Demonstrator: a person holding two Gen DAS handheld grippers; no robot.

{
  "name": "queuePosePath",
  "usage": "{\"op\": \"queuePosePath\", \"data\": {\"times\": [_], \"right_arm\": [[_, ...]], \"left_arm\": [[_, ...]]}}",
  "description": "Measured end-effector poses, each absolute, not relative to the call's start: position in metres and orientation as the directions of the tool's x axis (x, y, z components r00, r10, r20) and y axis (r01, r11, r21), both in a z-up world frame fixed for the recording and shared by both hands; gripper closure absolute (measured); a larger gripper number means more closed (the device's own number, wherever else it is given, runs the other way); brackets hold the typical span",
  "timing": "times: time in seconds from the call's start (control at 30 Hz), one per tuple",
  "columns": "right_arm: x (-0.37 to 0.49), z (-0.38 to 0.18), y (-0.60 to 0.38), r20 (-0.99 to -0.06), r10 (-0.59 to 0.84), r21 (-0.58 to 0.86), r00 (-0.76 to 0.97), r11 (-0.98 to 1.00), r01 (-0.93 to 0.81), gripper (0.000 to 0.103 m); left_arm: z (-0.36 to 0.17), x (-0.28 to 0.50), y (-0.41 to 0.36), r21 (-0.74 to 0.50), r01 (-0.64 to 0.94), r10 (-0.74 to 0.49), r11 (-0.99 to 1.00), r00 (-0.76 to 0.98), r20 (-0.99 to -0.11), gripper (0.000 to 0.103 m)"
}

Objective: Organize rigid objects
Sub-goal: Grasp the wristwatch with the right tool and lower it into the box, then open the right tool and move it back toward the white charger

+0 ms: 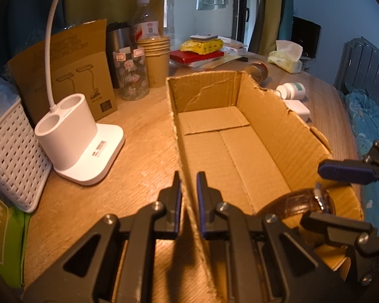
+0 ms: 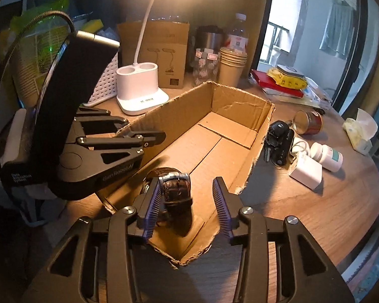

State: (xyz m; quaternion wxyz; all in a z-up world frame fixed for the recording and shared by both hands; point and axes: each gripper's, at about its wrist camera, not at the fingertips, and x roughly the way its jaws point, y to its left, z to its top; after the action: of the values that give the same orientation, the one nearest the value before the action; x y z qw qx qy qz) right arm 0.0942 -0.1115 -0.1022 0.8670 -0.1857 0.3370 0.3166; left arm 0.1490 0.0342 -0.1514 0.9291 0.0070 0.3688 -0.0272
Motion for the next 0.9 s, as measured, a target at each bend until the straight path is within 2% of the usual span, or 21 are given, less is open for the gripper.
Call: {"op": "queuePosePath", "data": {"times": [0.33,0.77,0.9], "right_arm": [[0.095,-0.088,-0.127,-0.689,0.472,-0.07,0.55,0.712,-0.699,0.043],[0.131,-0.073,-0.159,-0.633,0.403,-0.073,0.661,0.819,-0.569,0.042],[0.153,-0.073,-0.178,-0.613,0.354,-0.067,0.706,0.868,-0.493,0.036]], "left_arm": [[-0.153,0.151,0.036,-0.018,0.055,-0.052,0.998,0.719,-0.693,0.092],[-0.153,0.152,0.036,-0.012,0.055,-0.048,0.998,0.72,-0.692,0.092],[-0.153,0.151,0.036,-0.013,0.055,-0.048,0.998,0.72,-0.692,0.092]]}}
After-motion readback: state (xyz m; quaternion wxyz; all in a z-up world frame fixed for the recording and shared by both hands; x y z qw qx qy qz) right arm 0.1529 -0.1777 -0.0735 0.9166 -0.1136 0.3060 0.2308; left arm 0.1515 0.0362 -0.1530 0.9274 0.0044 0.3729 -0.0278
